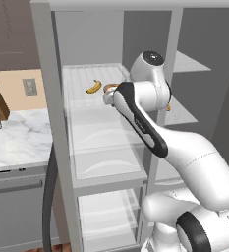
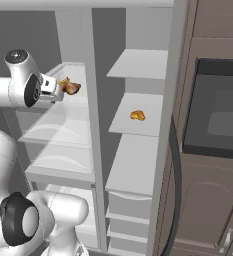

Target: There's a chicken drumstick in the fridge that needs to be moved to the freezer for freezing. Pick up the chicken drumstick from the fridge, place it on any shelf in the freezer, and close the fridge and freezer doors when done.

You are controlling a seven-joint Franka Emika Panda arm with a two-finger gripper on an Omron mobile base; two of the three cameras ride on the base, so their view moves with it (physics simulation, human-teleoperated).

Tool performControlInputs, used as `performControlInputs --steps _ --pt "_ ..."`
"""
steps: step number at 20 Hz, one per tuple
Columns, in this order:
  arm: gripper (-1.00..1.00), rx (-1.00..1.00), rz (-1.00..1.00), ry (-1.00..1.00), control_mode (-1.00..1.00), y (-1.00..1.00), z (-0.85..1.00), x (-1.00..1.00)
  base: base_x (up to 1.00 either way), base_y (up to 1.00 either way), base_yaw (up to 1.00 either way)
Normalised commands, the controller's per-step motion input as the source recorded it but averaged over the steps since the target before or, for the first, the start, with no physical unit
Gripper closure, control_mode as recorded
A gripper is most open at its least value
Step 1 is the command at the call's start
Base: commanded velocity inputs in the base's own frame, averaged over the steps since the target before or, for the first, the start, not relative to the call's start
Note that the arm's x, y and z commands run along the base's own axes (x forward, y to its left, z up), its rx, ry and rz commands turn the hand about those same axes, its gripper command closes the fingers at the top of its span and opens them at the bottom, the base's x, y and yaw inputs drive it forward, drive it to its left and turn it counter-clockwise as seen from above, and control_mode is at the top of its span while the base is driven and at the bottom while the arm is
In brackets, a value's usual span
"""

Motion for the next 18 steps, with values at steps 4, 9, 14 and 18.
performControlInputs --steps 4,9,14,18 --pt "-1.0 0.0 0.0 0.01 -1.0 0.06 0.0 0.53 0.0 0.0 0.0" --pt "-1.0 0.0 0.0 0.04 -1.0 0.03 0.0 0.49 0.0 0.0 0.0" --pt "-1.0 0.0 0.0 0.08 -1.0 0.0 -0.01 0.57 0.0 0.0 0.0" --pt "-1.0 0.0 0.0 0.04 -1.0 0.01 -0.06 0.52 0.0 0.0 0.0"
